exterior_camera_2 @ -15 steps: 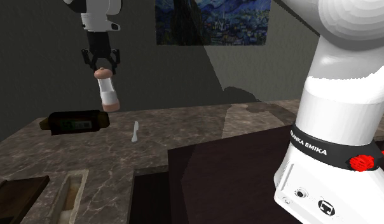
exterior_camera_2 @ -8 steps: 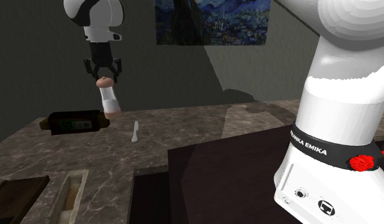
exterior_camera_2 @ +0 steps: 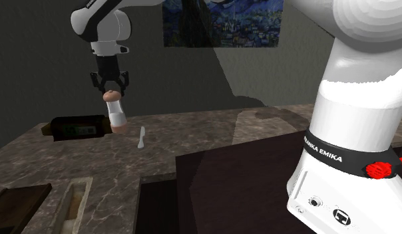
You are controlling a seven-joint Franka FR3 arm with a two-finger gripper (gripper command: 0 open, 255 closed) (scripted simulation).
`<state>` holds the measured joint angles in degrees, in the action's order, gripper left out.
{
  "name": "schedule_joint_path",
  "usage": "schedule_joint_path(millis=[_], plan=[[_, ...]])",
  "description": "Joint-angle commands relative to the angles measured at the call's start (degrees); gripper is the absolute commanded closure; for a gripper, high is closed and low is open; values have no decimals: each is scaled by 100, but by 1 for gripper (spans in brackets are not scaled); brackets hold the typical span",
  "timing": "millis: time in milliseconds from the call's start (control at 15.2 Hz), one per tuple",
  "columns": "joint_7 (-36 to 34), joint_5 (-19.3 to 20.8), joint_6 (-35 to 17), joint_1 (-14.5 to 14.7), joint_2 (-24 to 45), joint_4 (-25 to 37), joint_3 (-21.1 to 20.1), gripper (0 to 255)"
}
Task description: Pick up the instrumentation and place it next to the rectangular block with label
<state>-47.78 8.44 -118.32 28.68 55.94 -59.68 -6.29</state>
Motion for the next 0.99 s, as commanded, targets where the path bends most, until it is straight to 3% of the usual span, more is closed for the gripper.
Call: schedule_joint_path(millis=[0,924], plan=[[-8,7,-80,8,105,28,7,255],[-24,26,-326,17,376,53,26,255]])
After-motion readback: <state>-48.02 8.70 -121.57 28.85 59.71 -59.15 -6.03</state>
